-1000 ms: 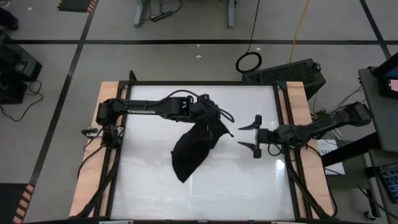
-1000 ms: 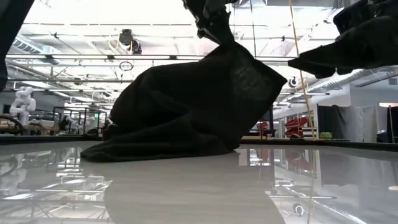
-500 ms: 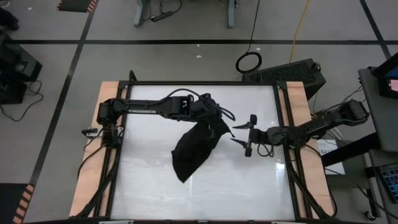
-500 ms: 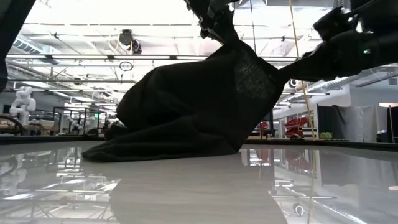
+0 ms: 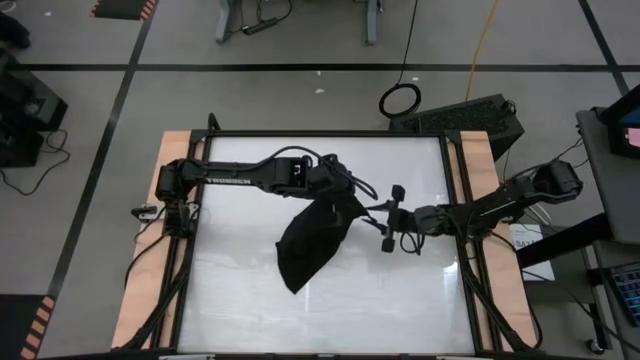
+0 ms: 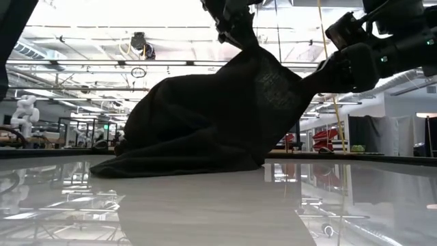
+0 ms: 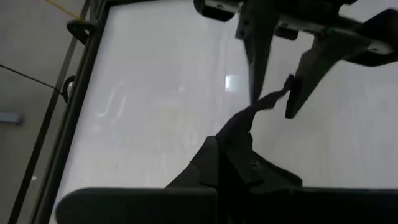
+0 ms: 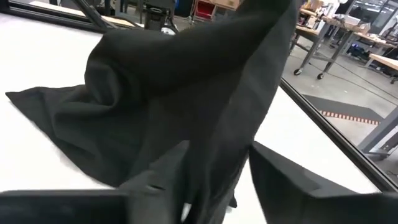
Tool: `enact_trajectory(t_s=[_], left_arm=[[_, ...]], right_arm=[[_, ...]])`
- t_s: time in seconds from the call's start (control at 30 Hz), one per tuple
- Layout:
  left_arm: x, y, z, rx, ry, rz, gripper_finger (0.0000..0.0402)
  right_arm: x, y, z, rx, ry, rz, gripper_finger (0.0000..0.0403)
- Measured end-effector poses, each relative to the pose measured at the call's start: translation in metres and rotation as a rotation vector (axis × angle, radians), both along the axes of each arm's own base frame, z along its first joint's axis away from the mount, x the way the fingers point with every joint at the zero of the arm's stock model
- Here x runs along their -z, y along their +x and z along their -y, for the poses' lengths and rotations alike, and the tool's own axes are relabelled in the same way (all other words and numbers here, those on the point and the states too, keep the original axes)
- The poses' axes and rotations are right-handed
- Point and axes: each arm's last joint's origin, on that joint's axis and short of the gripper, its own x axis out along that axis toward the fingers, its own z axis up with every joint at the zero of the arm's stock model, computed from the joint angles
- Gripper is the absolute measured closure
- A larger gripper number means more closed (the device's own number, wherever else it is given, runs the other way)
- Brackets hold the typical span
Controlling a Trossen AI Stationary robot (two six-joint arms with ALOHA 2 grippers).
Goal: Roll towel into tight, uniform cylinder
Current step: Roll the black towel
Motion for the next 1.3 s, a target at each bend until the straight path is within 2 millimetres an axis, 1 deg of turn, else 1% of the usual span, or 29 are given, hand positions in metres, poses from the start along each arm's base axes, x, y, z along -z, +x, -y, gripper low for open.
enact_trajectory(t_s=[0.17, 0.2, 0.43, 0.53, 0.67, 0.8, 0.93, 1.03, 1.17, 1.3], left_arm=[[0.002, -0.003, 0.000, 0.000, -0.002, -0.037, 0.0400], [0.002, -0.003, 0.001, 0.001, -0.002, -0.039, 0.0400], [0.003, -0.002, 0.009, 0.022, -0.011, -0.036, 0.0400], [0.009, 0.001, 0.014, 0.047, -0.049, -0.047, 0.0400], [0.030, 0.011, 0.020, 0.076, -0.082, -0.097, 0.0391], [0.060, 0.023, 0.025, 0.085, -0.080, -0.172, 0.0361], [0.090, 0.032, 0.033, 0.097, -0.081, -0.241, 0.0323], [0.108, 0.037, 0.043, 0.116, -0.078, -0.284, 0.0298], [0.121, 0.040, 0.056, 0.142, -0.074, -0.307, 0.0270], [0.122, 0.038, 0.061, 0.115, -0.054, -0.313, 0.0252]], right_arm=[[-0.001, -0.001, 0.000, 0.000, -0.001, -0.005, 0.0379], [0.000, -0.001, 0.000, -0.001, -0.005, -0.014, 0.0390], [0.004, -0.004, -0.001, -0.002, 0.042, -0.057, 0.0401], [0.005, -0.008, -0.004, -0.018, 0.066, -0.088, 0.0402], [0.003, -0.016, -0.010, -0.056, 0.111, -0.117, 0.0402], [-0.001, -0.027, -0.015, -0.100, 0.166, -0.153, 0.0402], [-0.002, -0.041, -0.020, -0.207, 0.303, -0.238, 0.0402], [0.000, -0.054, -0.023, -0.285, 0.420, -0.340, 0.0403], [0.005, -0.069, -0.028, -0.350, 0.534, -0.489, 0.0403], [0.011, -0.080, -0.030, -0.332, 0.581, -0.611, 0.0403]])
